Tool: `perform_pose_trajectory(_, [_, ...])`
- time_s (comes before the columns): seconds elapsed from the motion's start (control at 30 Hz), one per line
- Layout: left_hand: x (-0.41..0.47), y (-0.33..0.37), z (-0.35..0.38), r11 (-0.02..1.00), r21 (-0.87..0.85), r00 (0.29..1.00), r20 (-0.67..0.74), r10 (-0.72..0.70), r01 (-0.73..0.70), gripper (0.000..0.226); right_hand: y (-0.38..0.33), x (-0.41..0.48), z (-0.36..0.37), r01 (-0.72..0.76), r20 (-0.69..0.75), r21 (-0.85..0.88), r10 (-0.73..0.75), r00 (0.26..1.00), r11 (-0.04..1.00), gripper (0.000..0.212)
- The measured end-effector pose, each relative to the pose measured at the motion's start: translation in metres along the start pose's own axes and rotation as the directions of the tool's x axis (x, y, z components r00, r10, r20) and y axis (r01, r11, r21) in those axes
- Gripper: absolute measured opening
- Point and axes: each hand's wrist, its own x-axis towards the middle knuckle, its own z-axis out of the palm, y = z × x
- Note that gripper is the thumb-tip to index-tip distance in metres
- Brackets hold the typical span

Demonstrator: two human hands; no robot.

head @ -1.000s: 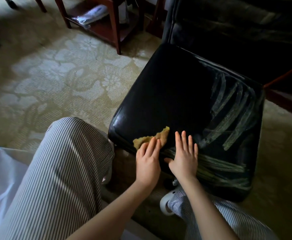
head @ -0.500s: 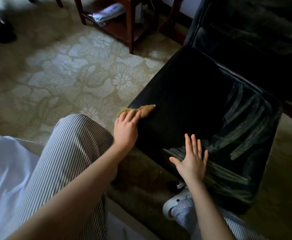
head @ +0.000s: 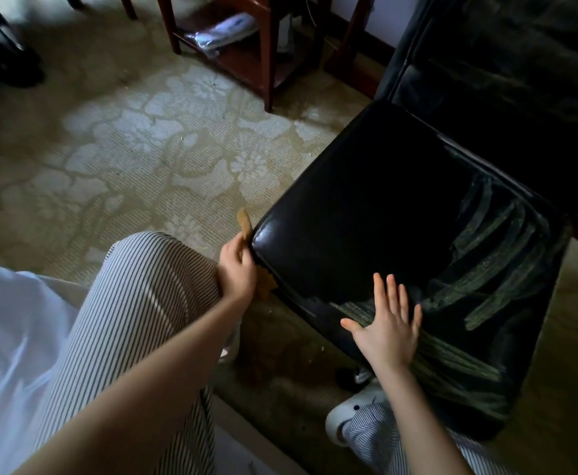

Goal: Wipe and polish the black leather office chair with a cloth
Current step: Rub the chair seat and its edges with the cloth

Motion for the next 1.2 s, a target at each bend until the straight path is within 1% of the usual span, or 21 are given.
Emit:
perform_pose_trajectory(0.07, [-0.017,-0.002,0.003,0.998,-0.047,0.996,-0.075,0.038,-0.042,0.038,-0.003,0.001,0.001,0.004,-0.03,-0.003,-0.005,1.0,1.0,0.101])
perform_pose_trajectory(0.17, [-0.02,0.001,0.011,0.995,-0.018,0.985,-0.146,0.098,-0.101,0.043,-0.009,0.002,0.005,0.0,-0.061,-0.014,-0.001,0.998,1.0,0.101])
perform_pose_trajectory(0.27, [-0.027,-0.003,0.021,0.982,0.041,0.97,-0.151,0.188,-0.184,0.046,-0.015,0.005,0.007,-0.014,-0.058,-0.007,0.014,0.998,1.0,0.101])
perform_pose_trajectory(0.37, [-0.04,-0.004,0.031,0.971,0.072,0.966,-0.111,0.233,-0.226,0.046,-0.023,0.008,0.007,-0.033,-0.021,-0.014,0.033,0.999,0.999,0.1])
perform_pose_trajectory(0.47, [-0.042,-0.003,0.037,0.962,0.084,0.96,-0.09,0.266,-0.259,0.048,-0.037,0.012,0.005,-0.058,-0.022,0.003,0.058,0.998,0.998,0.099])
perform_pose_trajectory(0.6, [-0.056,-0.001,0.043,0.952,0.06,0.953,0.032,0.3,-0.301,0.052,-0.056,0.019,0.004,-0.09,-0.026,0.03,0.091,0.996,0.995,0.097])
perform_pose_trajectory(0.67, [-0.068,-0.004,0.044,0.942,0.058,0.942,0.087,0.325,-0.33,0.05,-0.064,0.022,0.004,-0.093,-0.04,0.045,0.095,0.995,0.995,0.097])
perform_pose_trajectory(0.73, [-0.076,-0.006,0.043,0.936,0.04,0.931,0.129,0.341,-0.348,0.046,-0.071,0.024,0.002,-0.095,-0.023,0.027,0.096,0.995,0.995,0.097])
perform_pose_trajectory(0.8, [-0.076,-0.003,0.039,0.946,-0.013,0.936,0.142,0.323,-0.325,0.044,-0.077,0.028,-0.002,-0.088,0.016,-0.02,0.088,0.996,0.996,0.096])
perform_pose_trajectory(0.83, [-0.069,0.0,0.037,0.952,-0.042,0.946,0.107,0.307,-0.304,0.043,-0.078,0.03,-0.006,-0.076,0.034,-0.032,0.077,0.996,0.997,0.095])
perform_pose_trajectory(0.87, [-0.058,0.005,0.034,0.957,-0.062,0.957,0.042,0.286,-0.283,0.043,-0.078,0.032,-0.009,-0.059,0.045,-0.034,0.061,0.997,0.998,0.095])
perform_pose_trajectory(0.93, [-0.026,0.015,0.028,0.978,-0.077,0.977,-0.099,0.188,-0.196,0.041,-0.074,0.034,-0.014,-0.014,0.058,-0.037,0.016,0.998,0.999,0.094])
perform_pose_trajectory(1.0, [0.011,0.025,0.023,0.993,-0.106,0.986,-0.165,0.039,-0.057,0.04,-0.067,0.032,-0.017,0.044,0.071,-0.077,-0.039,0.997,0.996,0.096])
perform_pose_trajectory(1.03, [0.03,0.026,0.022,0.992,-0.127,0.985,-0.169,-0.015,-0.007,0.04,-0.063,0.031,-0.018,0.071,0.086,-0.104,-0.062,0.994,0.992,0.097])
perform_pose_trajectory(1.1, [0.061,0.029,0.024,0.985,-0.169,0.994,-0.088,-0.059,0.043,0.039,-0.055,0.033,-0.02,0.112,0.134,-0.147,-0.092,0.987,0.983,0.1])
perform_pose_trajectory(1.17, [0.079,0.03,0.029,0.982,-0.186,0.999,0.018,-0.036,0.039,0.039,-0.05,0.038,-0.022,0.147,0.179,-0.166,-0.117,0.977,0.975,0.102])
perform_pose_trajectory(1.2, [0.083,0.027,0.032,0.982,-0.185,0.999,0.034,-0.029,0.035,0.04,-0.048,0.041,-0.022,0.159,0.187,-0.165,-0.127,0.974,0.973,0.103])
